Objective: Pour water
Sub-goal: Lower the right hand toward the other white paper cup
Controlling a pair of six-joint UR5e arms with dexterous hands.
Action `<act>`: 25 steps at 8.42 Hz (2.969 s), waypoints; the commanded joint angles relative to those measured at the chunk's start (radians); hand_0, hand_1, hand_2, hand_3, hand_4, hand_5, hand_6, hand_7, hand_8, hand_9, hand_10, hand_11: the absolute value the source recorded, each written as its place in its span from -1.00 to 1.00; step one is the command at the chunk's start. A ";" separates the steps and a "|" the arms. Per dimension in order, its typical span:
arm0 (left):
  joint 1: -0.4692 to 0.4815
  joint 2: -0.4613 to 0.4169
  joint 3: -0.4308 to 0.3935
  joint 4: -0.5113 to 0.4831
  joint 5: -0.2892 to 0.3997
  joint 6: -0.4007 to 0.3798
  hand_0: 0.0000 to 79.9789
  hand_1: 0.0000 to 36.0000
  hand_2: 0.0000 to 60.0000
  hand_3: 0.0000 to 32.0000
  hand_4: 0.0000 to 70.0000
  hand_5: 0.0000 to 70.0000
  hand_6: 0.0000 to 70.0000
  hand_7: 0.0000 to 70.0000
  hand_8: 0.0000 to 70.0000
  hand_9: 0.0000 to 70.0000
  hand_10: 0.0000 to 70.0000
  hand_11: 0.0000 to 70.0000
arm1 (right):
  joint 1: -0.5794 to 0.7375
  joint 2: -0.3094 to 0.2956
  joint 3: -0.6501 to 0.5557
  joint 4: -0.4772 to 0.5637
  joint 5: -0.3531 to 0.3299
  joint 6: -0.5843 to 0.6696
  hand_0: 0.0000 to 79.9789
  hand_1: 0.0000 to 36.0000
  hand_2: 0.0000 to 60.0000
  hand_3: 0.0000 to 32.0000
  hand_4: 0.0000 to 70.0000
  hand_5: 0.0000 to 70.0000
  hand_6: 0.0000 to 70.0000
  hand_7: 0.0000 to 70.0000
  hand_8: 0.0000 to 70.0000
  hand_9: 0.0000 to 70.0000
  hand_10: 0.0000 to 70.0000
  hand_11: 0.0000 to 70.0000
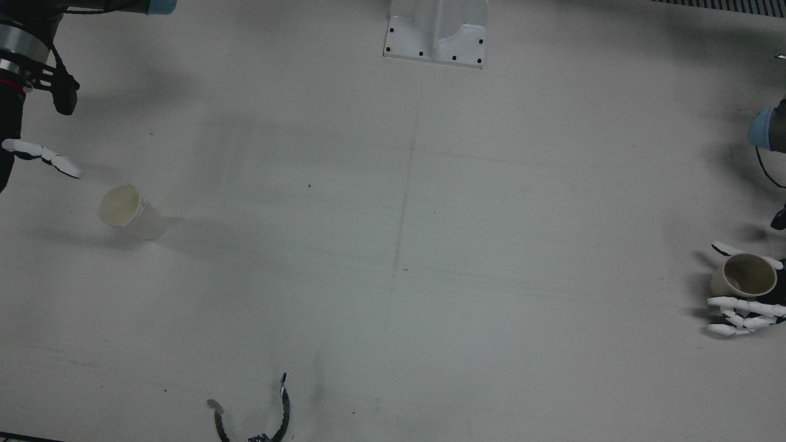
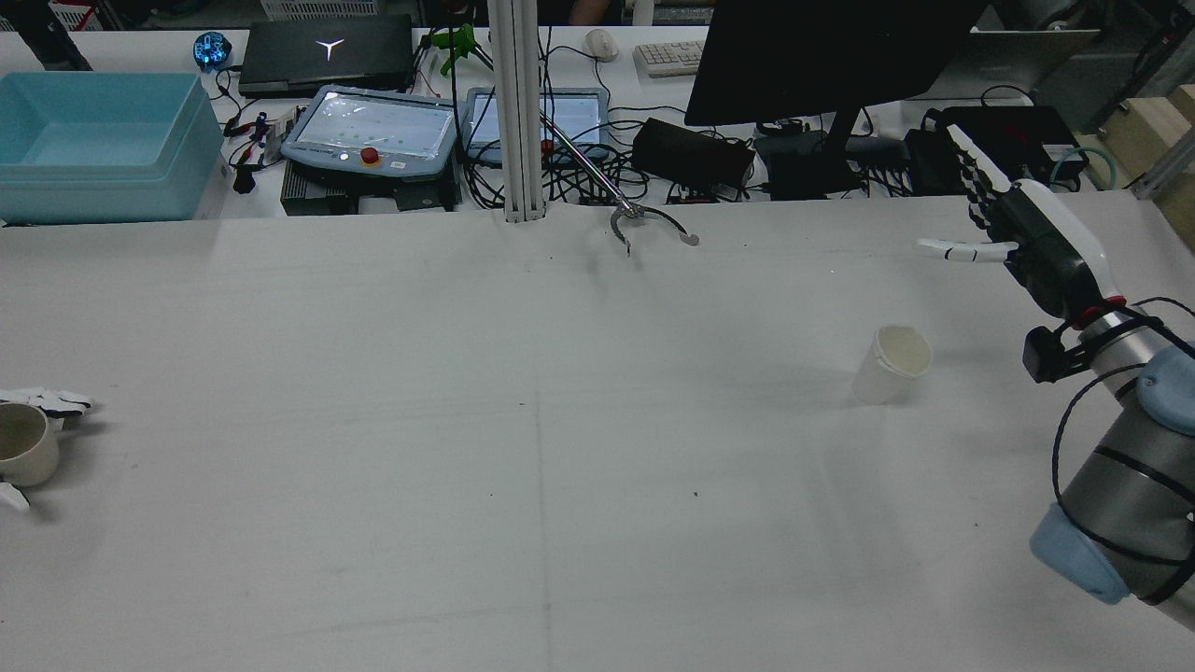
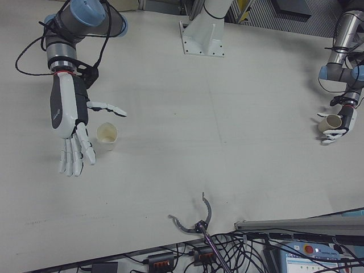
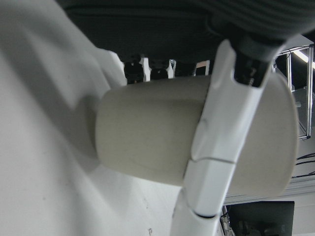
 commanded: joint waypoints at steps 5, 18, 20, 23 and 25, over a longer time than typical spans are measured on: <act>-0.002 0.040 -0.041 0.033 -0.006 -0.061 1.00 1.00 -0.96 -1.00 -0.10 1.00 0.35 1.00 -0.36 0.08 -0.57 -0.24 | 0.000 0.002 0.002 0.000 0.000 0.007 0.15 -0.18 -0.57 0.50 -1.00 -0.87 -0.94 -1.00 -0.98 -1.00 -1.00 -1.00; -0.006 0.063 -0.180 0.103 -0.157 -0.242 1.00 1.00 -0.08 -1.00 1.00 1.00 0.00 1.00 -0.56 -0.27 -0.56 -0.27 | -0.006 0.046 -0.040 0.003 0.002 0.004 0.16 -0.10 -0.39 0.40 -1.00 -0.86 -0.91 -1.00 -0.97 -1.00 -1.00 -1.00; -0.007 0.077 -0.214 0.138 -0.157 -0.242 1.00 1.00 -0.20 -1.00 1.00 1.00 0.02 1.00 -0.54 -0.26 -0.56 -0.28 | -0.052 0.077 -0.078 0.006 0.003 0.003 0.16 -0.06 -0.35 0.17 -1.00 -0.85 -0.91 -1.00 -0.94 -0.99 -1.00 -1.00; -0.010 0.090 -0.228 0.138 -0.157 -0.242 1.00 1.00 -0.20 -1.00 1.00 1.00 0.02 1.00 -0.53 -0.26 -0.57 -0.28 | -0.113 0.067 -0.166 0.107 0.002 0.007 0.17 -0.05 -0.34 0.17 -1.00 -0.85 -0.91 -1.00 -0.95 -0.99 -1.00 -1.00; -0.019 0.103 -0.234 0.145 -0.156 -0.242 1.00 1.00 -0.18 -1.00 1.00 1.00 0.03 1.00 -0.53 -0.26 -0.57 -0.29 | -0.127 0.060 -0.164 0.112 0.000 0.025 0.19 0.03 -0.32 0.19 -1.00 -0.84 -0.92 -1.00 -0.96 -1.00 -1.00 -1.00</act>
